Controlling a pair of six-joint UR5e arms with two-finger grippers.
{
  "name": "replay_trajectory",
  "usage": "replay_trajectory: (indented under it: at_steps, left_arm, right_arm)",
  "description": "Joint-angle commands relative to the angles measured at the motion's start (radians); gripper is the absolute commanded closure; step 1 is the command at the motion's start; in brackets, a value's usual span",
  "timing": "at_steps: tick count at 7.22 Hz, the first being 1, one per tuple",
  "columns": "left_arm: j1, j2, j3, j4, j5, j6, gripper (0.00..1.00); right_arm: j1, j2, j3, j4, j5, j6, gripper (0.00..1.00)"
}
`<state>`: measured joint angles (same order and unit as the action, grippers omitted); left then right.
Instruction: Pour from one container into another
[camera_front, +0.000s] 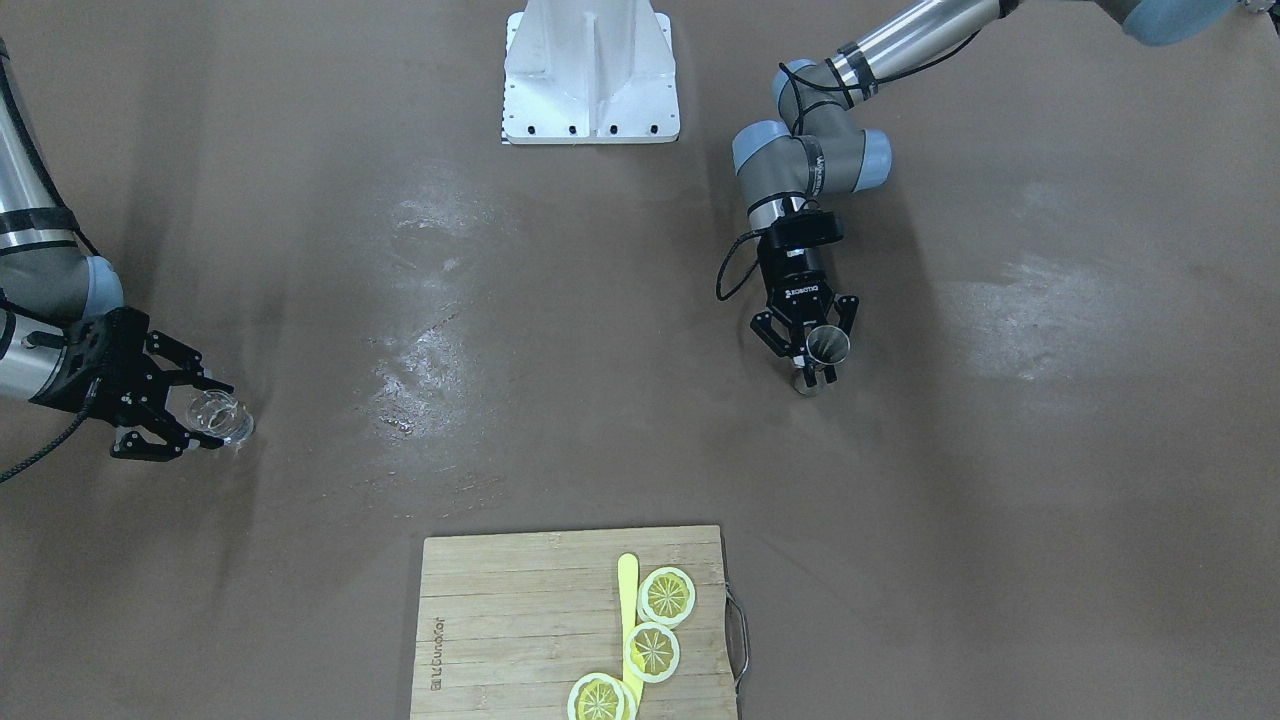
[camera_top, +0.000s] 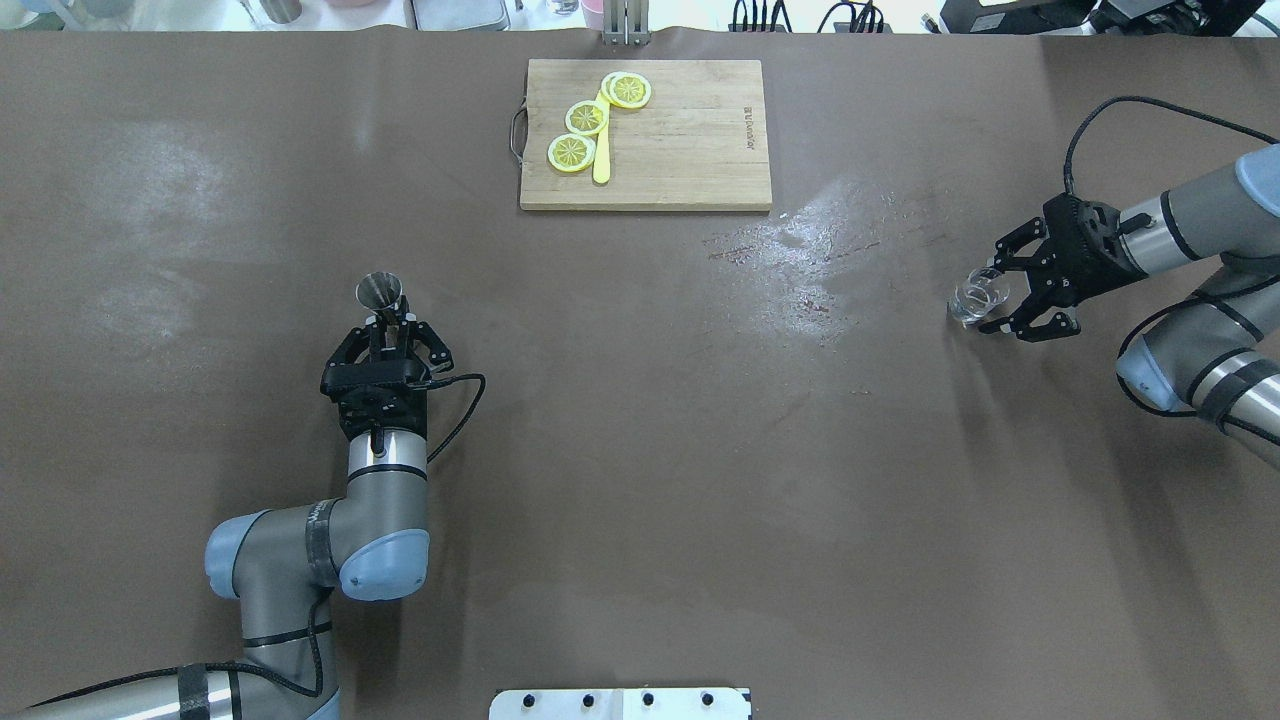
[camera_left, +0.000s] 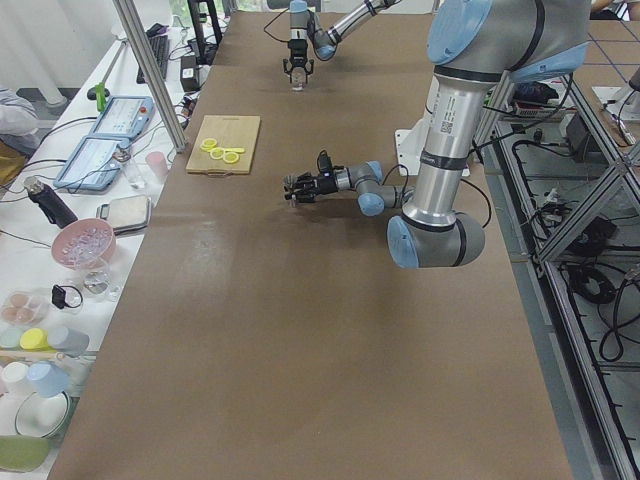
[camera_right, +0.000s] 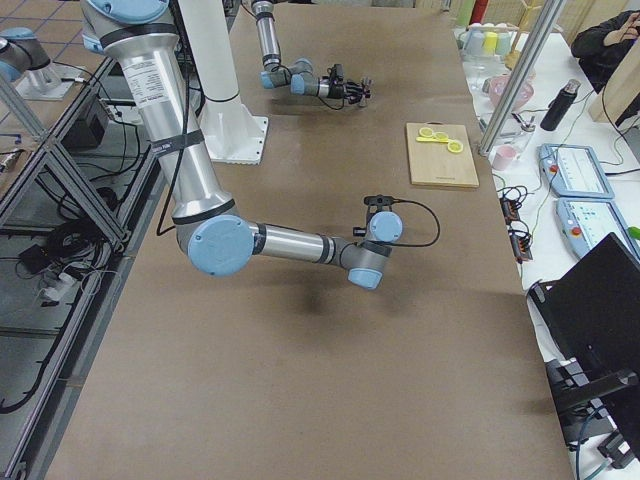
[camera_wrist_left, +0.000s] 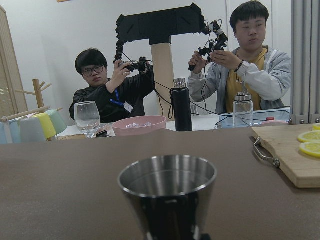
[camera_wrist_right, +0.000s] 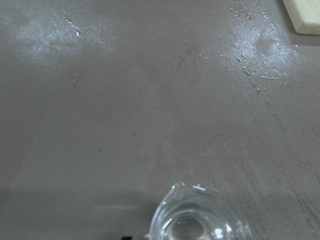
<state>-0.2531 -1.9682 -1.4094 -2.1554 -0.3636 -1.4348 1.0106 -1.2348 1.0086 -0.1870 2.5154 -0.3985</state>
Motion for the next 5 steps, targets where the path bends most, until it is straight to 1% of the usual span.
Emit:
replay_trajectory:
  at_steps: [1, 2, 3, 4, 5]
  left_arm:
    - [0.0, -0.02, -0.086, 0.075, 0.0, 0.011, 1.0]
    - [0.0, -0.021, -0.17, 0.168, 0.0, 0.013, 1.0]
    - [0.0, -0.035, -0.236, 0.225, 0.003, 0.033, 1.0]
    - [0.0, -0.055, -0.268, 0.229, 0.006, 0.104, 1.0]
    - [0.0, -0.067, -0.319, 0.227, 0.006, 0.178, 1.0]
  right_arm:
    - [-0.001, 0.005, -0.001, 0.0, -0.001, 0.001, 0.29]
    - [-0.001, 0.006, -0.001, 0.0, -0.001, 0.001, 0.29]
    - [-0.004, 0.006, -0.001, 0.0, -0.001, 0.001, 0.3]
    - [-0.006, 0.003, -0.001, 0.0, 0.0, 0.001, 0.34]
    - [-0.006, 0.001, 0.001, 0.001, 0.0, 0.0, 0.43]
